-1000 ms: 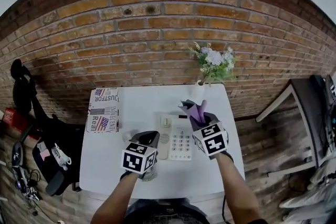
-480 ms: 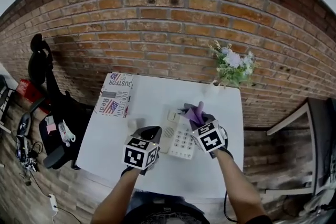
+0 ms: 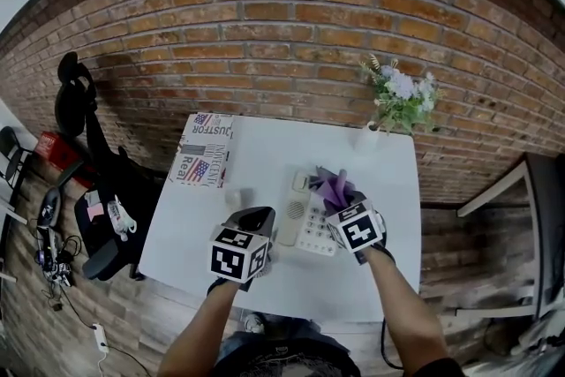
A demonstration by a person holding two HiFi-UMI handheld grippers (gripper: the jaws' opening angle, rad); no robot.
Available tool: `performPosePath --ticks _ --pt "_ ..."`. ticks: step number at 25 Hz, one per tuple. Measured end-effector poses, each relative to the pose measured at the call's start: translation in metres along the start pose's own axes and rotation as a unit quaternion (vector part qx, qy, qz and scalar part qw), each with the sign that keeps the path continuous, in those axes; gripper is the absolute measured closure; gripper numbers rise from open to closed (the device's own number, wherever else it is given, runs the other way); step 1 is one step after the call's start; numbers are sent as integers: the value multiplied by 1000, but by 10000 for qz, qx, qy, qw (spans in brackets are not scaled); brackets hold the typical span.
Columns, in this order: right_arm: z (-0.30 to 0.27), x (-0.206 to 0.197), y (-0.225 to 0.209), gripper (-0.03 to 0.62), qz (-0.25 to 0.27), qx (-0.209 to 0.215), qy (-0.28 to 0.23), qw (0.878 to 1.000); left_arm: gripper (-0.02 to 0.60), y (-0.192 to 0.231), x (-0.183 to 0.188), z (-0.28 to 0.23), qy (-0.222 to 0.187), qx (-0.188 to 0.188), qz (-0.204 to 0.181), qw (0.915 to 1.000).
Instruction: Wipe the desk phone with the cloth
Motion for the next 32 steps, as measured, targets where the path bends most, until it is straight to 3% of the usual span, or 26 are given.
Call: performPosePath --ticks 32 --pt "32 -56 92 545 -576 -358 454 9967 577 3 -35 45 -5 -876 -217 9959"
Point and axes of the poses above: the fingertips, and each gripper's own axes: z backward along the fingers, y to its left, x out of its top, the point moved 4 cm from there along z, backward along the fingers, and after that the axes turned 3 degrees about -y, right-handed, at the moved point
